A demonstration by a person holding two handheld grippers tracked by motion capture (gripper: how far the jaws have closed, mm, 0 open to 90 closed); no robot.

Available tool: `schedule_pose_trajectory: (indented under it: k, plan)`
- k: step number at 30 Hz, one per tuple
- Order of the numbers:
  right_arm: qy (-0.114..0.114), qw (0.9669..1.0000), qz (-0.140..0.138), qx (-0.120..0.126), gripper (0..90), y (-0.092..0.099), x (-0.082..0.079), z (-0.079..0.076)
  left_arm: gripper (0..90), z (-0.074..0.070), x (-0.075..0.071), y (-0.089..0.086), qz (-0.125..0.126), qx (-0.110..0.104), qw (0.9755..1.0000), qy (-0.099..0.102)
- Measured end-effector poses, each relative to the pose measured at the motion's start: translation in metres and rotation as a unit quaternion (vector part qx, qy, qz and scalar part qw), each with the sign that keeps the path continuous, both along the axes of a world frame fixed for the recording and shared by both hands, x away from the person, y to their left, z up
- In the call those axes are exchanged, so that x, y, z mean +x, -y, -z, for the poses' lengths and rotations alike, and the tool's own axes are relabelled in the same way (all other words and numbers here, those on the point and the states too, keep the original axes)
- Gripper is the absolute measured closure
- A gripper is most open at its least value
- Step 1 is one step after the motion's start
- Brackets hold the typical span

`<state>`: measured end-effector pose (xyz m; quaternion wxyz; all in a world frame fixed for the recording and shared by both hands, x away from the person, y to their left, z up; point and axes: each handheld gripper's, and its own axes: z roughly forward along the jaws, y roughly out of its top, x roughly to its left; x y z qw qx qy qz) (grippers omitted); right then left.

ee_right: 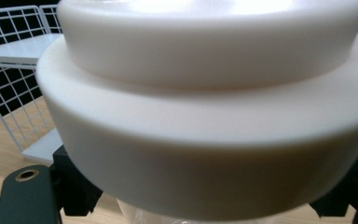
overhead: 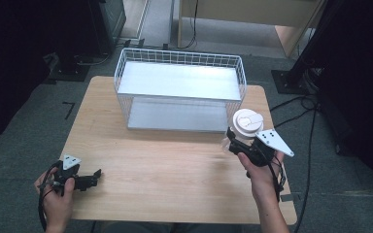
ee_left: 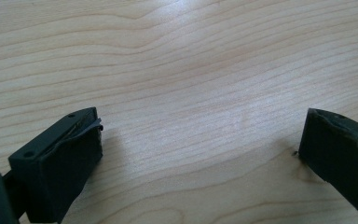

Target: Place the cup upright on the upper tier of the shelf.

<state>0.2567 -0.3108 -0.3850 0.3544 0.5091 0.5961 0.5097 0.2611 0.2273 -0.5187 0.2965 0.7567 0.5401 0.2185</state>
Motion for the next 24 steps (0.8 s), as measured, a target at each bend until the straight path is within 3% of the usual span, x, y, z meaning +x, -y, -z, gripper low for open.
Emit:
schedule_pose_trajectory:
  k: [24]
  plan:
    - [0.037,0.9989,-0.027,-0.013,16.1,-0.037,0.025,-0.049,0.0,0.0,0.0,0.0,0.0,0.001,1.0,0.0]
